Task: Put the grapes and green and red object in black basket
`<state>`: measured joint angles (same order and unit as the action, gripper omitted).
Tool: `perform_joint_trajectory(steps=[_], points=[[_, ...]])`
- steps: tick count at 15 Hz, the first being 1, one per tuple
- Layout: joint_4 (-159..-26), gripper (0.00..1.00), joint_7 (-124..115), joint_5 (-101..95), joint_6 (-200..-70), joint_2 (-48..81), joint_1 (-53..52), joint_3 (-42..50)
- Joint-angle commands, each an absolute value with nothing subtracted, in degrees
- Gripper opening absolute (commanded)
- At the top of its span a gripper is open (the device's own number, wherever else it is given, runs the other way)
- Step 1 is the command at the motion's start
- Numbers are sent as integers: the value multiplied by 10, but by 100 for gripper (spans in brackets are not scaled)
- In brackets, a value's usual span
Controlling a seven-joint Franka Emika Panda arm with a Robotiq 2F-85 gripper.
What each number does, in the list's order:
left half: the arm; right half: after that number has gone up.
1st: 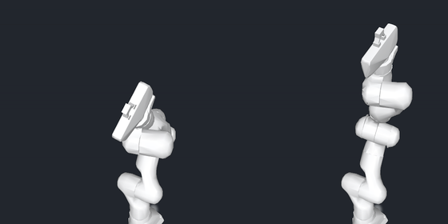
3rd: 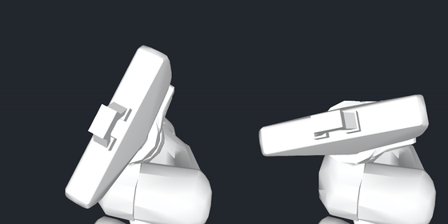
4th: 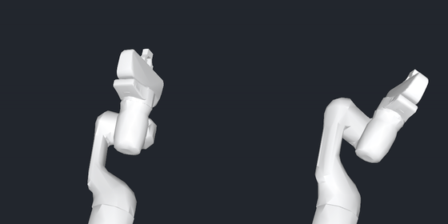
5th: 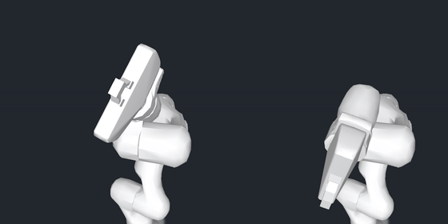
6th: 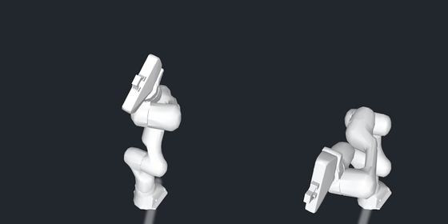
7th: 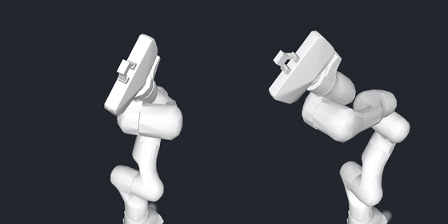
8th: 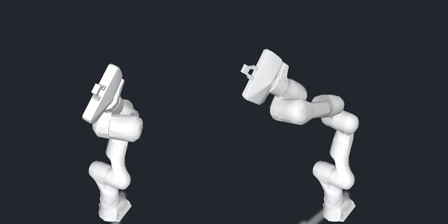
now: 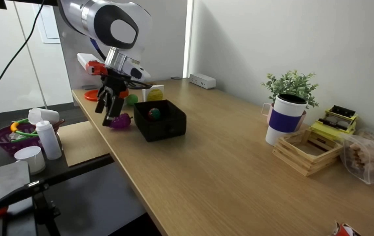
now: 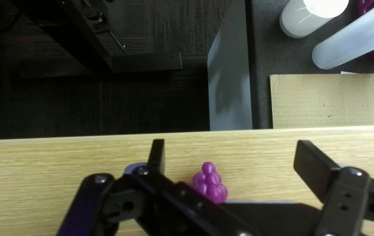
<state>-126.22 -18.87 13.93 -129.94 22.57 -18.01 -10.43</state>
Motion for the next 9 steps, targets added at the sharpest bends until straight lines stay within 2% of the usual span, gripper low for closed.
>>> perform_joint_trajectory(steps=[1, 9], points=[[-1236, 100, -166, 128, -1262, 243, -169, -109], [-1237, 100, -201, 99, -1259, 235, -178, -98]])
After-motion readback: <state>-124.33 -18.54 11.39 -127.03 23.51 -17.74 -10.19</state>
